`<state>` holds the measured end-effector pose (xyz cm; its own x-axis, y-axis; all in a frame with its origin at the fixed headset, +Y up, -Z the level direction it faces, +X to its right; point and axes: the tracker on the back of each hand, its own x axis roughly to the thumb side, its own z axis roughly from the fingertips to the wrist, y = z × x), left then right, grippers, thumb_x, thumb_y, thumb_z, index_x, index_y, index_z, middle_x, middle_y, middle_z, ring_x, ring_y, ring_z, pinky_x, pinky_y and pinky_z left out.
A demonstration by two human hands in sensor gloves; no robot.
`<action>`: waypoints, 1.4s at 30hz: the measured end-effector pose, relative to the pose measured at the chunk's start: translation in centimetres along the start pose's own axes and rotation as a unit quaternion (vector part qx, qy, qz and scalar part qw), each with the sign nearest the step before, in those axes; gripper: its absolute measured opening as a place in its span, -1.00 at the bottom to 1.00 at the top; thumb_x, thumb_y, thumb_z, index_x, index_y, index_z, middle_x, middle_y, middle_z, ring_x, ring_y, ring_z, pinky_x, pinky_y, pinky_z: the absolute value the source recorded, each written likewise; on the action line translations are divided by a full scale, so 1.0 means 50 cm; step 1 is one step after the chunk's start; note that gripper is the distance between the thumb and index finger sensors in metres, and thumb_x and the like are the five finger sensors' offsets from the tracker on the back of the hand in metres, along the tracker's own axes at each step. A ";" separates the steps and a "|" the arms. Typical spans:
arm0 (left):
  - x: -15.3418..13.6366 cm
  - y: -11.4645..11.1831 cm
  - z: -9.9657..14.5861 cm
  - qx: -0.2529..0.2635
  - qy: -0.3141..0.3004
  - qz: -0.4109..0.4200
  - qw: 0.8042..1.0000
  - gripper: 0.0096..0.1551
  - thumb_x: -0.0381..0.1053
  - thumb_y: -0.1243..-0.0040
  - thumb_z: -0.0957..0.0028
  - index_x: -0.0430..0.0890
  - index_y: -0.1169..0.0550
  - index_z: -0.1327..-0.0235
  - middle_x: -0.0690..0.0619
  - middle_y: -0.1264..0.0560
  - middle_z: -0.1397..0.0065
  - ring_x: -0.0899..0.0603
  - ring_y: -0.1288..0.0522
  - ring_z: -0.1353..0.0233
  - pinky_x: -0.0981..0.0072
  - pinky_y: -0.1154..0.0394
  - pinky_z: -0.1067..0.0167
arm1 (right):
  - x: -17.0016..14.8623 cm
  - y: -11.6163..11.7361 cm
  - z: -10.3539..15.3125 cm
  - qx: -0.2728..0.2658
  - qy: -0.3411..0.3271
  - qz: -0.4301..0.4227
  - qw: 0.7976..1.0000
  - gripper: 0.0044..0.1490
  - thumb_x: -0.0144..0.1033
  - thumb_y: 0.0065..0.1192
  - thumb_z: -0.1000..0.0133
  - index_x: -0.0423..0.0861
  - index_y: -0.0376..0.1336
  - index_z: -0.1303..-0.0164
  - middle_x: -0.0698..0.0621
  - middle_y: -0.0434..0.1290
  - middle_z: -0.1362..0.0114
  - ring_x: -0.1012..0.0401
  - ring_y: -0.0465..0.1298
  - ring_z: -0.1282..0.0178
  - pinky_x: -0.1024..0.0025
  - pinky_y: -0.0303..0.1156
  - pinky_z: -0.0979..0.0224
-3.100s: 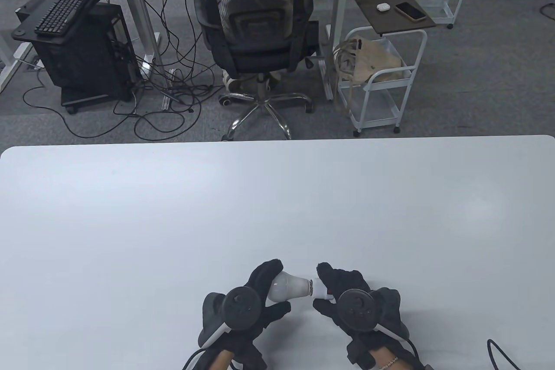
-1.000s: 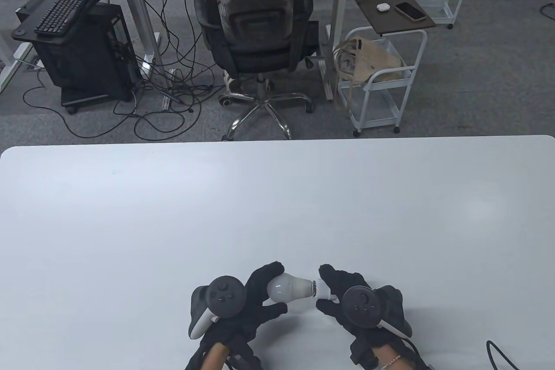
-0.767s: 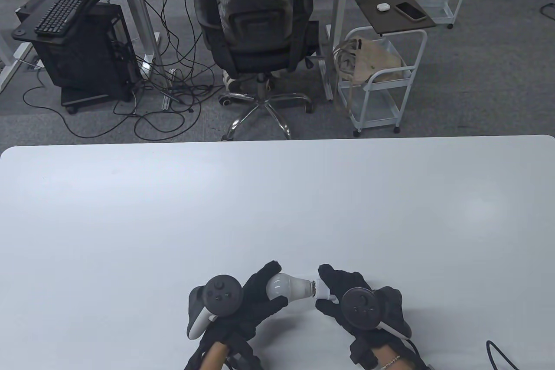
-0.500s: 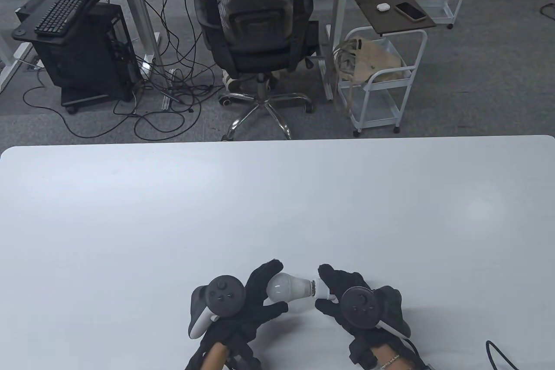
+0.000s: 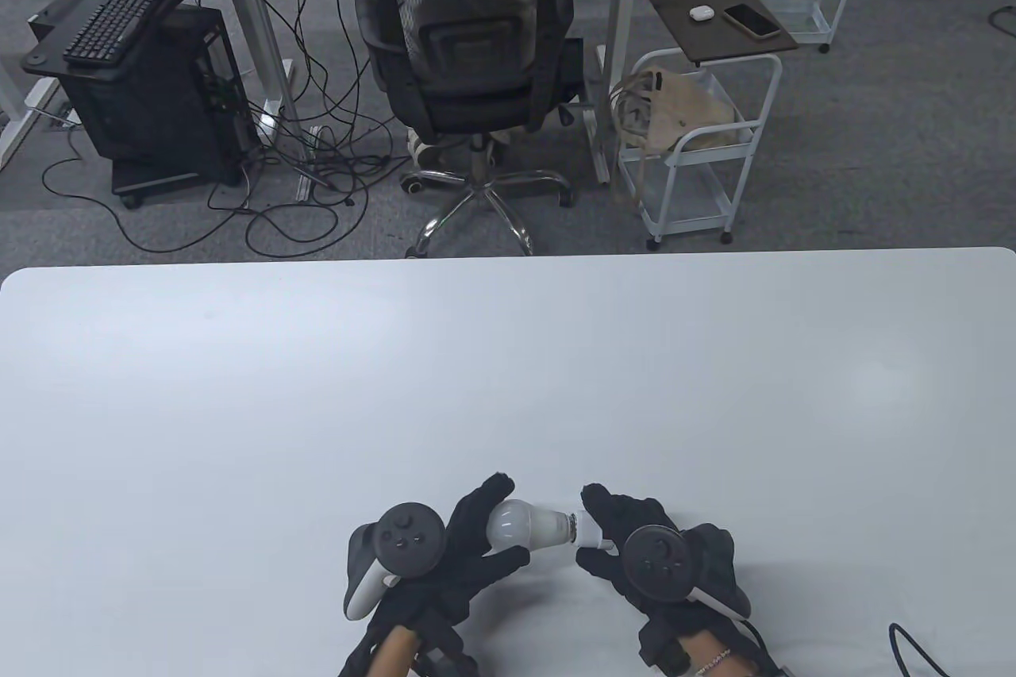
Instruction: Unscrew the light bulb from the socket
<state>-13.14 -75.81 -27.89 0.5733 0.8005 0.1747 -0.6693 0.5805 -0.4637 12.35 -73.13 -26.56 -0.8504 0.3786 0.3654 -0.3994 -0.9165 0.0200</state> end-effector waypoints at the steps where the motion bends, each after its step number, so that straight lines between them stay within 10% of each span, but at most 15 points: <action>1: 0.001 0.001 0.000 0.004 0.001 -0.006 1.000 0.00 0.27 -0.16 -0.24 0.29 0.18 -0.68 -0.14 0.10 -0.86 -0.17 -0.18 -0.77 0.04 -0.24 -0.68 | 0.000 0.000 0.000 0.000 0.001 0.000 1.000 -0.08 -0.05 0.41 -0.12 -0.17 0.12 -0.61 -0.25 0.44 -0.42 -0.13 0.48 -0.35 -0.16 0.27 -0.51; 12: -0.005 0.006 -0.001 0.028 0.007 0.004 1.000 -0.07 0.41 -0.01 -0.26 0.16 0.04 -0.76 -0.18 -0.21 -0.74 -0.08 -0.41 -0.61 0.13 -0.37 -0.59 | 0.001 -0.002 0.000 -0.001 -0.003 -0.002 1.000 -0.09 -0.05 0.41 -0.12 -0.15 0.12 -0.61 -0.24 0.44 -0.42 -0.13 0.48 -0.35 -0.16 0.27 -0.51; 20: -0.004 0.004 -0.001 0.007 -0.002 0.011 1.000 0.03 0.26 -0.18 -0.23 0.31 0.20 -0.66 -0.09 0.12 -0.87 -0.15 -0.17 -0.77 0.07 -0.25 -0.68 | -0.002 -0.004 0.000 -0.003 0.001 -0.007 1.000 -0.09 -0.05 0.41 -0.12 -0.16 0.12 -0.61 -0.24 0.44 -0.42 -0.13 0.48 -0.35 -0.16 0.27 -0.51; 31: -0.008 0.011 -0.001 0.029 0.002 0.020 0.999 -0.04 0.40 -0.07 -0.22 0.21 0.07 -0.74 -0.15 -0.20 -0.75 -0.05 -0.40 -0.62 0.15 -0.37 -0.59 | -0.001 -0.004 0.001 -0.003 -0.006 -0.010 1.000 -0.09 -0.05 0.40 -0.13 -0.16 0.12 -0.61 -0.24 0.44 -0.42 -0.13 0.48 -0.35 -0.16 0.27 -0.51; 38: 0.000 0.001 -0.003 -0.005 -0.008 0.017 1.000 0.10 0.30 -0.18 -0.21 0.32 0.30 -0.63 -0.16 0.26 -0.85 -0.26 -0.08 -0.79 0.00 -0.20 -0.70 | -0.002 -0.003 0.001 0.000 -0.006 -0.011 1.000 -0.09 -0.05 0.41 -0.12 -0.16 0.12 -0.61 -0.24 0.44 -0.42 -0.13 0.48 -0.36 -0.16 0.27 -0.51; 42: 0.003 0.002 -0.003 -0.006 -0.012 0.006 1.000 0.04 0.19 -0.23 -0.25 0.35 0.24 -0.62 -0.02 0.19 -0.87 -0.17 -0.10 -0.80 0.06 -0.21 -0.70 | -0.001 -0.002 0.001 0.004 -0.008 -0.014 1.000 -0.09 -0.05 0.41 -0.12 -0.16 0.12 -0.61 -0.24 0.44 -0.42 -0.13 0.48 -0.36 -0.16 0.27 -0.51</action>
<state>-13.07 -75.67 -28.06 0.5538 0.8106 0.1902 -0.6696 0.5694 -0.4769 12.47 -73.08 -26.54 -0.8335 0.4017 0.3793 -0.4196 -0.9069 0.0384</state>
